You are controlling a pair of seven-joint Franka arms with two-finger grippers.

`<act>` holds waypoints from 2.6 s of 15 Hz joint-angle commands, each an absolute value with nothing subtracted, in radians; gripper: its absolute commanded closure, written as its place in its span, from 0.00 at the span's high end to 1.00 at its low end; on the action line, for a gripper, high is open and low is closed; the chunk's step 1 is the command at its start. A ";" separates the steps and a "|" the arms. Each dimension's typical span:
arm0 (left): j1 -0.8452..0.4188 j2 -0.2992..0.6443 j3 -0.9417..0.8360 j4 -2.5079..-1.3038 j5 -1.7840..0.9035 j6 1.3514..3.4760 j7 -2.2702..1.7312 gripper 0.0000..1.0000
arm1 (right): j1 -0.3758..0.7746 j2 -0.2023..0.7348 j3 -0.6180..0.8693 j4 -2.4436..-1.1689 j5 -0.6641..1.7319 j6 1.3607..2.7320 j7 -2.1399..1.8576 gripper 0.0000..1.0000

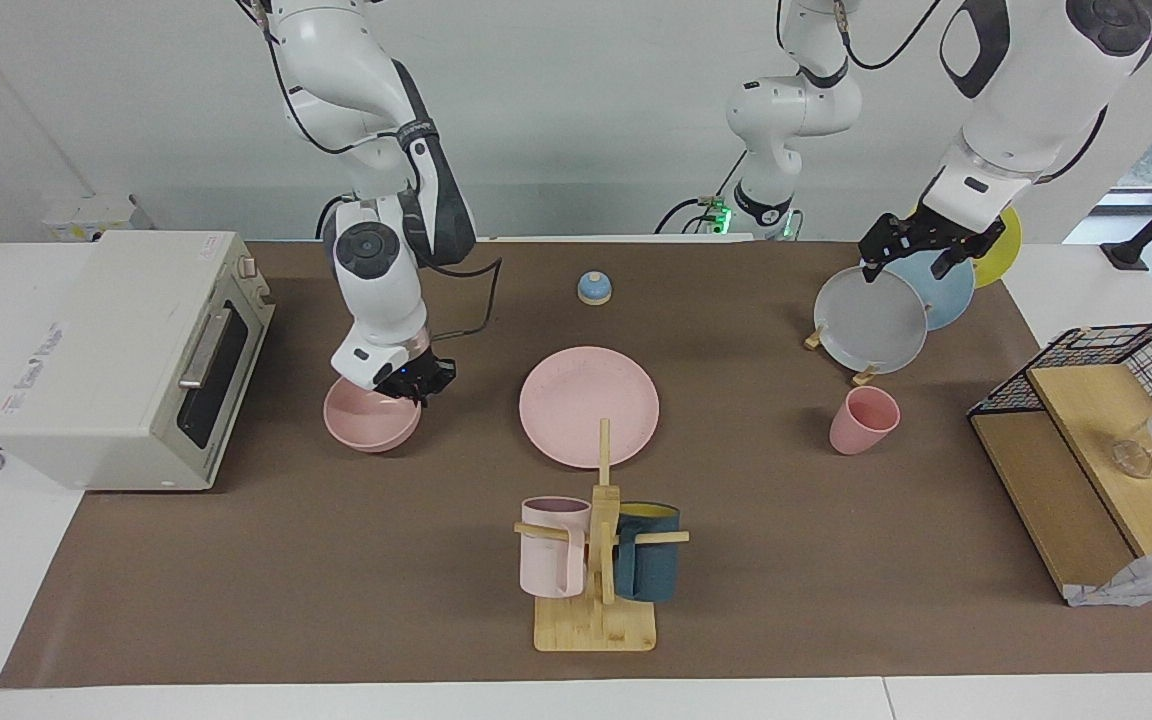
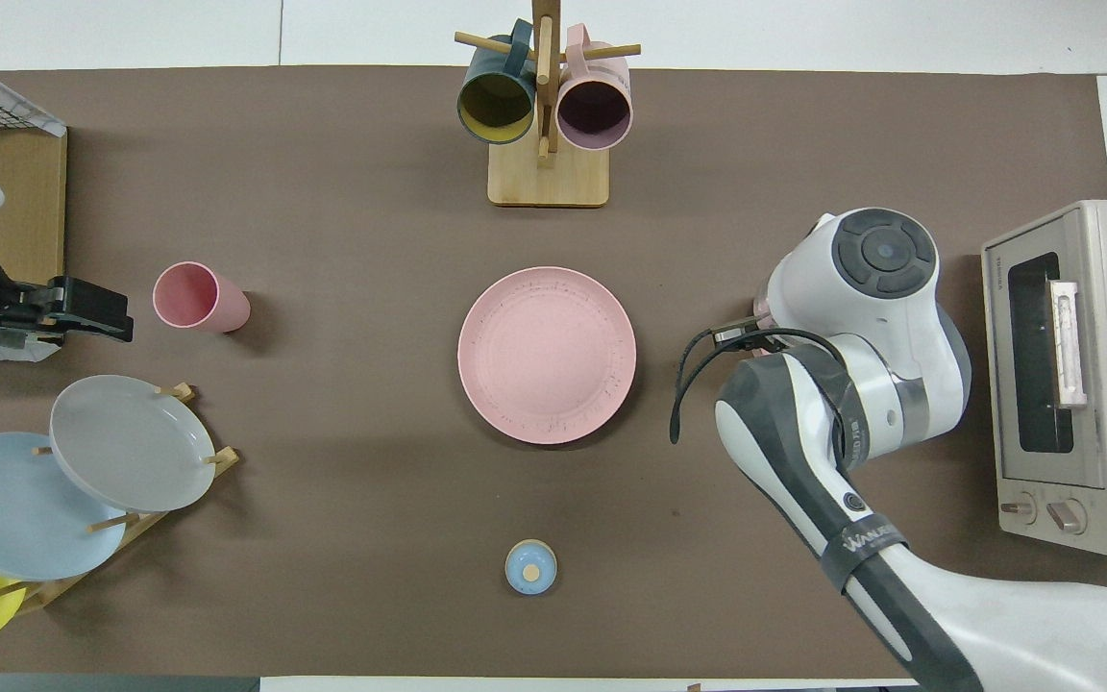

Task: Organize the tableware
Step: 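Grasp the pink bowl rim with the right gripper and lift it, then place the bowl on the plate while the left gripper grasps the cup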

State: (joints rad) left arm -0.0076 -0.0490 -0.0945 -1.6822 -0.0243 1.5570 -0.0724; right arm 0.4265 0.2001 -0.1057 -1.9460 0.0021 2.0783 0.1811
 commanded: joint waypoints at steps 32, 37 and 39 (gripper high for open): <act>-0.034 0.259 -0.094 -1.867 -0.043 2.057 -0.163 0.00 | 0.674 0.528 -0.048 -1.347 0.078 1.911 0.773 0.42; -0.038 0.262 -0.101 -1.714 -0.043 1.904 -0.172 0.00 | 0.519 0.368 -0.057 -1.361 0.071 1.699 0.576 0.46; -0.086 0.267 -0.101 -1.584 -0.066 1.766 -0.201 0.00 | 0.404 0.304 -0.058 -1.364 0.069 1.573 0.433 0.55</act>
